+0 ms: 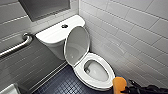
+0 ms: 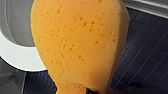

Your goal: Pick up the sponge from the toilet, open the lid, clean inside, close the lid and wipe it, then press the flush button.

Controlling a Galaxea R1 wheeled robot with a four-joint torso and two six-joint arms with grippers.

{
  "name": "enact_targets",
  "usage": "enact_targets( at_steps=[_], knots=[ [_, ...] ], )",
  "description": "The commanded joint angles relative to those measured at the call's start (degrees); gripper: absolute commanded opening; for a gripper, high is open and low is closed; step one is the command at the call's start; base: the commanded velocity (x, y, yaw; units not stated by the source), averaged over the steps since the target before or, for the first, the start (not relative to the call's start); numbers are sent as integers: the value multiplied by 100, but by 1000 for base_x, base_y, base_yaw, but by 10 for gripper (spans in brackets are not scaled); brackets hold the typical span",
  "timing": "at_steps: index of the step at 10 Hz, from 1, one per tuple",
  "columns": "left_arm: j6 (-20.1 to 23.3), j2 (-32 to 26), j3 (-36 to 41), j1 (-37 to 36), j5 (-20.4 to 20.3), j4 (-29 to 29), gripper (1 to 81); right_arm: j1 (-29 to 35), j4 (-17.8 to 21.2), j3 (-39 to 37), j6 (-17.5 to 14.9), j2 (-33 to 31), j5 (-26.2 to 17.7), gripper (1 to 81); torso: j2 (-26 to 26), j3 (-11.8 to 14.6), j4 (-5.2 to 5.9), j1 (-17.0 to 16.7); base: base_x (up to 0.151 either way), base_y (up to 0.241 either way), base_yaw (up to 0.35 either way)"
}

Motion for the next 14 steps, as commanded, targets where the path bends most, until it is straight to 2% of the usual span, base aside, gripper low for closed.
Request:
enact_targets(
  at_steps=[1,3,4,6,9,11,12,13,14],
  knots=[
    [64,103,164,125,575,-58,811,-528,-169,129,62,-699,-178,10,0,0,0,0,0,0,0],
    [64,68,164,108,566,-58,811,-1564,-230,-152,62,-734,-11,10,0,0,0,0,0,0,0],
    [64,50,164,108,566,-58,811,-2135,-257,-371,36,-708,533,10,-2,2,0,0,0,0,0],
    [55,15,138,100,566,-84,811,-2920,-257,-713,-8,-699,1129,10,-2,2,0,0,0,0,0],
    [46,-108,156,82,548,-128,811,-3448,-178,-1216,1,-374,1140,10,-2,2,2,0,0,0,0],
    [20,-143,164,29,566,-137,811,-3764,147,-1162,-78,-286,1184,10,-4,2,0,0,0,0,0],
    [11,-152,164,3,601,-137,811,-3870,1043,-1293,-994,-155,1210,10,-4,5,2,0,0,0,0],
    [2,-161,156,-6,601,-137,811,-3887,2357,-1451,-2305,-41,1246,10,-6,5,2,0,0,0,0],
    [2,-161,164,-15,601,-137,811,-3887,3842,-1679,-3895,56,1150,10,-6,5,2,0,0,0,0]
  ],
)
